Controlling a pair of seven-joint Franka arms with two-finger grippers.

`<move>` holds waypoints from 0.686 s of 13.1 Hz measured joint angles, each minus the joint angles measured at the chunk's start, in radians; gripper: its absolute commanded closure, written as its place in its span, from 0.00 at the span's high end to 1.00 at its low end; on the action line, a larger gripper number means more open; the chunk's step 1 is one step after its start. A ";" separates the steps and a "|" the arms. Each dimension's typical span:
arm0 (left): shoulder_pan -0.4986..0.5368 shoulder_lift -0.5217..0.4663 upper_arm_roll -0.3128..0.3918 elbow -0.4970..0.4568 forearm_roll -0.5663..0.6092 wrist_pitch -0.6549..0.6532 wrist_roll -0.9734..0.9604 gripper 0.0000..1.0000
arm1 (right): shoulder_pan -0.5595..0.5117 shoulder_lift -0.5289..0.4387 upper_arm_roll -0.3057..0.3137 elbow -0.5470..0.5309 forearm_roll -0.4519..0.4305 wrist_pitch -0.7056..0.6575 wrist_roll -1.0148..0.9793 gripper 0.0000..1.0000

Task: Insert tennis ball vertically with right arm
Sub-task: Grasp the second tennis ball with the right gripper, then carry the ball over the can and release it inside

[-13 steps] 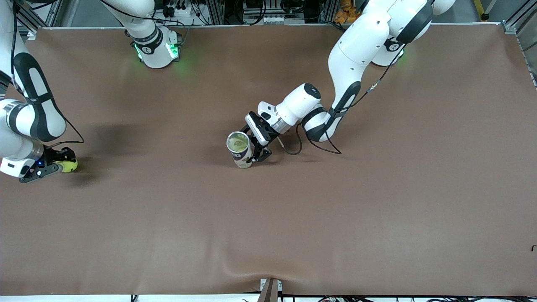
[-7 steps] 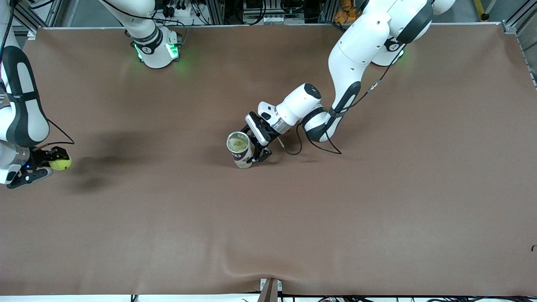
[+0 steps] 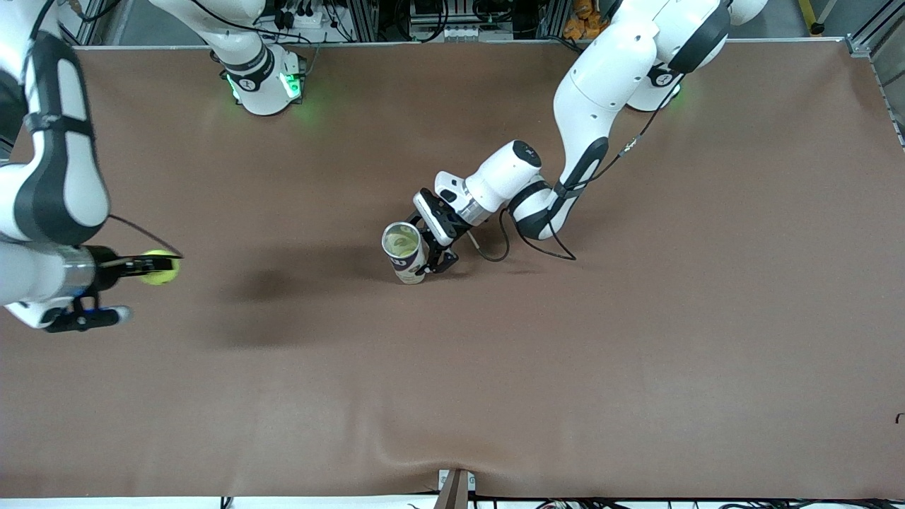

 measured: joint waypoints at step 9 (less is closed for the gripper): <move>0.000 0.000 0.000 0.000 0.000 0.000 0.000 0.84 | 0.407 0.002 0.003 0.156 0.253 0.008 0.975 0.00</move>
